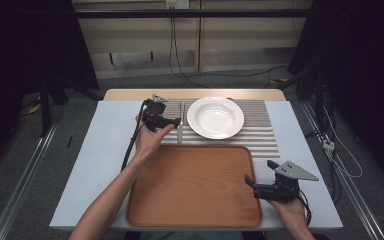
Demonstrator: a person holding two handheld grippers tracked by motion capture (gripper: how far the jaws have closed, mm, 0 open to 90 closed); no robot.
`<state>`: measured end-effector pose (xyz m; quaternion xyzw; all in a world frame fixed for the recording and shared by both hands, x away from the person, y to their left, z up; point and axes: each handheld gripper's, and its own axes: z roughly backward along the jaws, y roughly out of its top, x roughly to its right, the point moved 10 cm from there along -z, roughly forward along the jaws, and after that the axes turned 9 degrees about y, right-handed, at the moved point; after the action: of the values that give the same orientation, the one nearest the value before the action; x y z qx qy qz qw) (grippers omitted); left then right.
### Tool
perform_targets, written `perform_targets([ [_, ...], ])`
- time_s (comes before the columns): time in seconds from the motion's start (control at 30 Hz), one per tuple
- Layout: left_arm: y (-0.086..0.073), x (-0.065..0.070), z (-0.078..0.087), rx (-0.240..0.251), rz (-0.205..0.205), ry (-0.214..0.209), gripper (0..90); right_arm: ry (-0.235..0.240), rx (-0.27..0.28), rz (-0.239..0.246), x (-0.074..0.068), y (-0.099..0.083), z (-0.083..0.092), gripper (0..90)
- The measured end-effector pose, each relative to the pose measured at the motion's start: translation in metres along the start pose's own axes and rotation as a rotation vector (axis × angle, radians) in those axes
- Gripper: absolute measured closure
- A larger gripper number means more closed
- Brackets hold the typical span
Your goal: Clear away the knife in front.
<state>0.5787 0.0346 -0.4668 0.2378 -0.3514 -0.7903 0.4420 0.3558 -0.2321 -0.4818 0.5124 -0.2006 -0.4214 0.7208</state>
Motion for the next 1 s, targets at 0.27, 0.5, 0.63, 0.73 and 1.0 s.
perform_targets([
  [0.27,0.002,-0.005,-0.035,-0.079,0.037,0.013,25.3,0.004,-0.003,0.004,0.0,-0.001,0.001,3.0],
  [0.5,0.004,-0.003,-0.058,-0.126,0.039,0.022,36.1,0.004,-0.002,0.001,-0.001,-0.001,0.002,3.0],
  [0.63,0.002,0.0,-0.072,-0.158,0.053,0.015,46.2,0.01,-0.003,0.008,-0.002,-0.002,0.002,3.0],
  [0.73,-0.001,0.001,-0.082,-0.181,0.085,0.001,53.3,0.01,0.0,0.0,-0.002,-0.002,0.002,3.0],
  [1.0,-0.002,0.008,-0.089,-0.214,0.048,0.01,65.4,0.019,-0.004,0.0,-0.002,-0.003,0.002,3.0],
])
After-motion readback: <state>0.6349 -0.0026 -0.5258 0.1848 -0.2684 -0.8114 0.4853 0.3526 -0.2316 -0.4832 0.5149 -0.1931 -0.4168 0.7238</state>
